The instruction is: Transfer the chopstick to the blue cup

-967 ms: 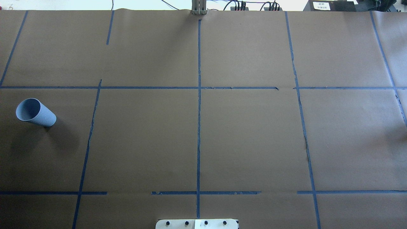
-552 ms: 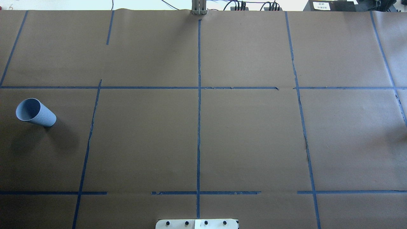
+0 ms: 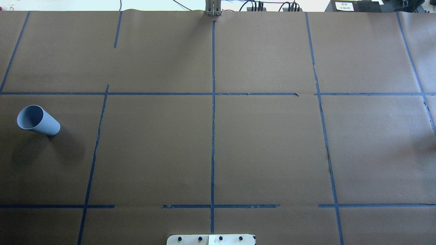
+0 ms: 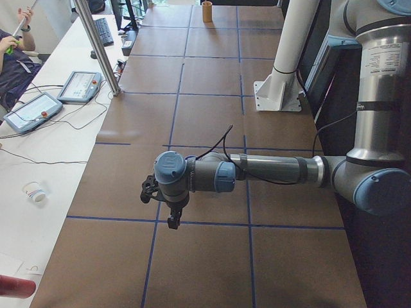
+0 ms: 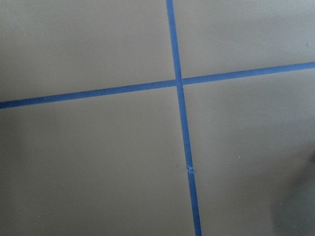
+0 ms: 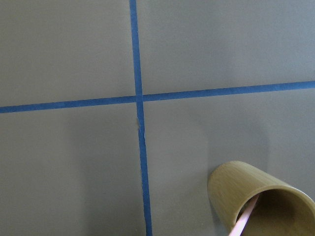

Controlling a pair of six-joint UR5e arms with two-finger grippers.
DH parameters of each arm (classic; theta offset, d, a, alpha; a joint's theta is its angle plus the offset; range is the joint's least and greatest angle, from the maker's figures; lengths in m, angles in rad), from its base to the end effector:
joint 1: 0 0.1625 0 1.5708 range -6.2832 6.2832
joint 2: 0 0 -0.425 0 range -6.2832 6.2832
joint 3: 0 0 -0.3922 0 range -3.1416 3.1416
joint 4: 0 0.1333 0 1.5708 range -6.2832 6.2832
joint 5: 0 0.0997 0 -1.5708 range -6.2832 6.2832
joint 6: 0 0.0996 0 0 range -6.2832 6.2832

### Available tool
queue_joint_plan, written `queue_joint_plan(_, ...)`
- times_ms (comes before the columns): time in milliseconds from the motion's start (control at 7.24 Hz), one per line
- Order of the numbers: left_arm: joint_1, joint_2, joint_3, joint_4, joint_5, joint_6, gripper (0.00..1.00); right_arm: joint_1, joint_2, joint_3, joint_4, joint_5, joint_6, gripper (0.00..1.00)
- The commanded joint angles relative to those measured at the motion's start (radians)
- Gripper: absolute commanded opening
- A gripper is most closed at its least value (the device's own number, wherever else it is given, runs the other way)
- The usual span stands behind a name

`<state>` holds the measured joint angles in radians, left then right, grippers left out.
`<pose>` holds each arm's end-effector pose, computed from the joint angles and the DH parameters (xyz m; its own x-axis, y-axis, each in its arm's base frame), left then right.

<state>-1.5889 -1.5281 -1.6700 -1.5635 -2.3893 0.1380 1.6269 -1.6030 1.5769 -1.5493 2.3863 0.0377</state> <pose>-0.0692 -0.4752 0.6280 0.6798 0.1607 -0.7155 -0.0762 0.9859 0.1490 0.0875 -0.4736 0.6662 0.6816 0.0794 0.7274 -0.0818 0.9961 -0.0320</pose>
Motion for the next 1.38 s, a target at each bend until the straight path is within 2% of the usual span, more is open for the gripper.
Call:
queue_joint_plan(0,0.057,0.011,-0.135,-0.001,-0.007,-0.143,1.0,0.001,0.0,0.0,0.0,0.001,0.002,1.0)
queue_joint_plan(276,0.182,0.011,-0.229,-0.007,-0.022,-0.382,1.0,-0.001,0.0,0.002,0.0,0.001,-0.001,1.0)
queue_joint_plan(414,0.249,0.011,-0.232,-0.056,-0.018,-0.479,1.0,-0.001,0.002,0.002,0.0,0.002,0.001,1.0)
queue_joint_plan(691,0.363,0.011,-0.206,-0.197,0.004,-0.672,1.0,0.001,0.002,0.002,0.017,0.004,0.004,1.0)
queue_joint_plan(829,0.403,0.01,-0.171,-0.252,0.06,-0.711,1.0,-0.001,0.002,-0.003,0.028,0.004,0.008,1.0)
queue_joint_plan(1105,0.435,0.0,-0.085,-0.37,0.07,-0.762,1.0,-0.001,0.002,-0.006,0.028,0.004,0.01,1.0)
queue_joint_plan(1243,0.438,-0.001,-0.062,-0.389,0.07,-0.764,1.0,-0.001,0.002,-0.006,0.028,0.004,0.01,1.0)
